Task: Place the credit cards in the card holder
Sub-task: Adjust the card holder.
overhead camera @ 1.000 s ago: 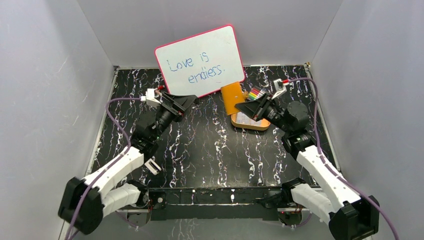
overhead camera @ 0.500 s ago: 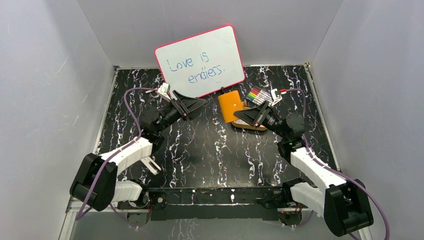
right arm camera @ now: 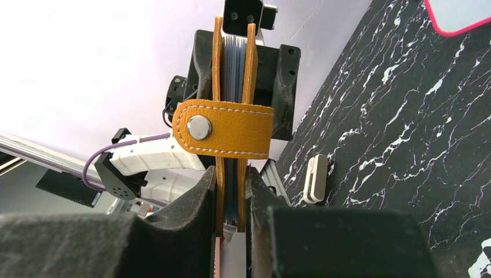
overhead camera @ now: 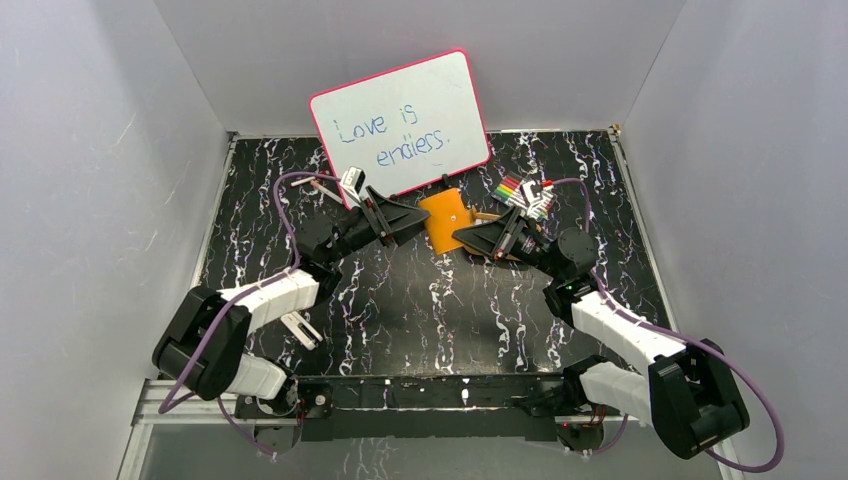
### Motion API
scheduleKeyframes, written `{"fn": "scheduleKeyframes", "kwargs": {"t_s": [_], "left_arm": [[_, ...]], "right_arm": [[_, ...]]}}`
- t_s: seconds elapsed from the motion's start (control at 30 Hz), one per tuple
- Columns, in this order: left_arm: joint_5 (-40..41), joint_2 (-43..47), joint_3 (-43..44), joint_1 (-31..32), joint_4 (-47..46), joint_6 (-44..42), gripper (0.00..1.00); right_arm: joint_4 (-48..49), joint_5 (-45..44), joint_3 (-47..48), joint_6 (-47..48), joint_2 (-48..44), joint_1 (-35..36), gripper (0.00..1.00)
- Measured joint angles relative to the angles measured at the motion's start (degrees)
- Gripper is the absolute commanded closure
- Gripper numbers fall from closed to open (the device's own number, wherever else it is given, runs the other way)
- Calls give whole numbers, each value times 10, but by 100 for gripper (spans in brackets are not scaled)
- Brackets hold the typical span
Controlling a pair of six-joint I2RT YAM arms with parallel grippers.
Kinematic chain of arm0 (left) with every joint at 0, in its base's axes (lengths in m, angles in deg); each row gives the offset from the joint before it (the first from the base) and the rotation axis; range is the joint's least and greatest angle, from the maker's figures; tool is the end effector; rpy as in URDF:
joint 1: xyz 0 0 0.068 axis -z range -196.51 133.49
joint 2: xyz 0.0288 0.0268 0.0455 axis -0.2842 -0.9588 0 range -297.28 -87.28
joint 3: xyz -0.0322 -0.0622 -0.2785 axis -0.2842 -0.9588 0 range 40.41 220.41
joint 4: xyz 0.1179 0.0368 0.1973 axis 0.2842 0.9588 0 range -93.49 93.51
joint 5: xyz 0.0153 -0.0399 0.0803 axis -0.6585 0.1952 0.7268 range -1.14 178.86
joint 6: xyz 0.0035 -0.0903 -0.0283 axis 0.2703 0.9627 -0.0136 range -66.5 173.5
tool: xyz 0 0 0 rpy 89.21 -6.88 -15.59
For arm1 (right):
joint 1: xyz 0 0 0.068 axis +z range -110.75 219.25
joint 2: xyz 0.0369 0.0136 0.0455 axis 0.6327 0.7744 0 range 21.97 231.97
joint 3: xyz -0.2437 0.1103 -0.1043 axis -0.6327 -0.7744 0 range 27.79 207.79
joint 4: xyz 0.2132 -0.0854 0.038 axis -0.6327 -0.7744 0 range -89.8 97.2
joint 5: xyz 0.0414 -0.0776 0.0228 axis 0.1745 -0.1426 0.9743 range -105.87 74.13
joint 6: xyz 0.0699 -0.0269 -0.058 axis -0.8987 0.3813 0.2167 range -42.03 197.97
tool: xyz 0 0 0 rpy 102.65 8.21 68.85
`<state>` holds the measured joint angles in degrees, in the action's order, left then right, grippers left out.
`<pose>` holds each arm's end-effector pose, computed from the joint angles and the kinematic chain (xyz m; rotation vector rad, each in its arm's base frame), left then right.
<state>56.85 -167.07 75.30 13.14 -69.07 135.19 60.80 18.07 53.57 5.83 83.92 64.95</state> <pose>0.2398 -0.1888 0.3310 -0.0947 1.5555 -1.9518 0.1915 0.1452 0.3250 0.0179 1.5679 1.7768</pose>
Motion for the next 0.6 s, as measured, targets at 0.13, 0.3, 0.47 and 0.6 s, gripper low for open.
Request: {"fn": "scheduleKeyframes", "kwargs": {"t_s": [0.13, 0.3, 0.47, 0.6], "left_arm": [[-6, -4, 1, 11, -25, 11, 50], [-13, -6, 1, 26, -41, 16, 54], [-16, -10, 1, 35, -47, 15, 68], [-20, -25, 6, 37, -47, 15, 68]], "right_arm": [[3, -13, 0, -1, 0, 7, 100], [4, -26, 0, -1, 0, 11, 100], [-2, -34, 2, 5, 0, 18, 100], [-11, -38, 7, 12, 0, 22, 100]]}}
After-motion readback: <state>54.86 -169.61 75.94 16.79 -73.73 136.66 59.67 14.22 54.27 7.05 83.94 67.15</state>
